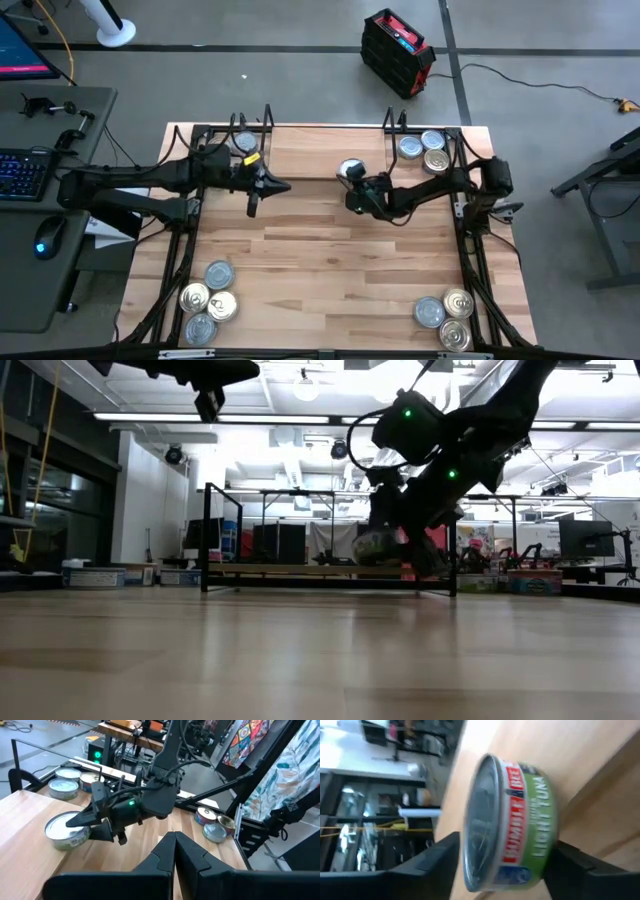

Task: Stack canned seafood by type on shelf
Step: Put the green tuna can on the shelf

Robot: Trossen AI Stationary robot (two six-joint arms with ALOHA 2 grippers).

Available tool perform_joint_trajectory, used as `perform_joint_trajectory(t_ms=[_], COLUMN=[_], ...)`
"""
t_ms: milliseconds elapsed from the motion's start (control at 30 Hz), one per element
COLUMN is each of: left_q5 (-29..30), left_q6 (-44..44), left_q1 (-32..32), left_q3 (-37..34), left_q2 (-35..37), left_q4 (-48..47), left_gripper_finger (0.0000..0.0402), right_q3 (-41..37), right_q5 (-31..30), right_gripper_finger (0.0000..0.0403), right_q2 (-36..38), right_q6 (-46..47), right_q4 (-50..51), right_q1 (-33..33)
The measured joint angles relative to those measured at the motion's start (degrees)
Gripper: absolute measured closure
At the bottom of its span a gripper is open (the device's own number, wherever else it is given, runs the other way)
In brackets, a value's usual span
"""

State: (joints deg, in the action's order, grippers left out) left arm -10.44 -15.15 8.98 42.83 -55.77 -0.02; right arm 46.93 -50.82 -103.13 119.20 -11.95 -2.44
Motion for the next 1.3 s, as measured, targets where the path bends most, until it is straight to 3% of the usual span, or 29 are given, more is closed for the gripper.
perform_joint_trajectory(t_ms=[167,667,1100,1300], left_q5=[0.0,3.1,3.1,3.1], left_q6=[-0.2,-0.8,-1.9,-1.7], left_q1=[0.1,0.4,0.4,0.4], left_q3=[0.0,0.0,0.0,0.0], left_q2=[0.0,0.0,0.0,0.0], left_q4=[-0.3,-0.7,-1.5,-1.7], left_gripper_finger=[0.0401,0.0401,0.0401,0.0401], right_q3=[0.0,0.0,0.0,0.0], right_q5=[7.0,7.9,14.3,12.1], right_gripper_finger=[0.0122,0.0118,0.0117,0.0117], right_q2=[0.0,4.3,5.9,9.9], right_q6=[-2.0,6.9,1.6,3.4], right_q4=[2.1,8.5,11.3,16.9], right_q1=[-1.7,-5.4,-6.2,-6.2])
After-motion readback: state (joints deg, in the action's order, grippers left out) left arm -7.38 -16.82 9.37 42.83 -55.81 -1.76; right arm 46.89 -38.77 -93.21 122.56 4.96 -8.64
